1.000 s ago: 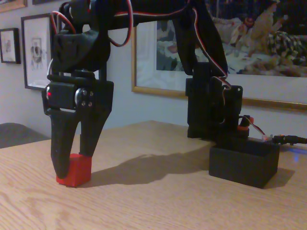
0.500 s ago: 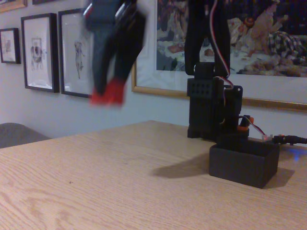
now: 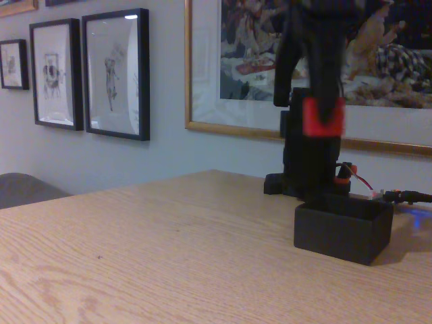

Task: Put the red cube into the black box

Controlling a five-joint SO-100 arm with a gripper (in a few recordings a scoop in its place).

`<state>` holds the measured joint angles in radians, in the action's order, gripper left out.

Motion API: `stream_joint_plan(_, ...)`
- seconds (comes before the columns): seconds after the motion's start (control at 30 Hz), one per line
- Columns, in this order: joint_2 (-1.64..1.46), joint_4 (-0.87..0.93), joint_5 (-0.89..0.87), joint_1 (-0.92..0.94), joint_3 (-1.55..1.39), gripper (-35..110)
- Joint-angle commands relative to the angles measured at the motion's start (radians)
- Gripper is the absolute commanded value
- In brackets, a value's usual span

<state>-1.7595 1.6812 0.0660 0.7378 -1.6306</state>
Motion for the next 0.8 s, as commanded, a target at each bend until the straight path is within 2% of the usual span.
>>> stream_joint_plan(0.0,0.018,-0.008,0.064,0.092,-0.044,3)
stream_joint_plan(0.2,0.101,-0.034,0.123,0.160,-0.080,3)
stream_joint_plan(0.4,0.123,-0.091,0.098,0.135,-0.143,7)
stream_joint_plan(0.77,0.094,-0.101,0.066,0.097,-0.186,23)
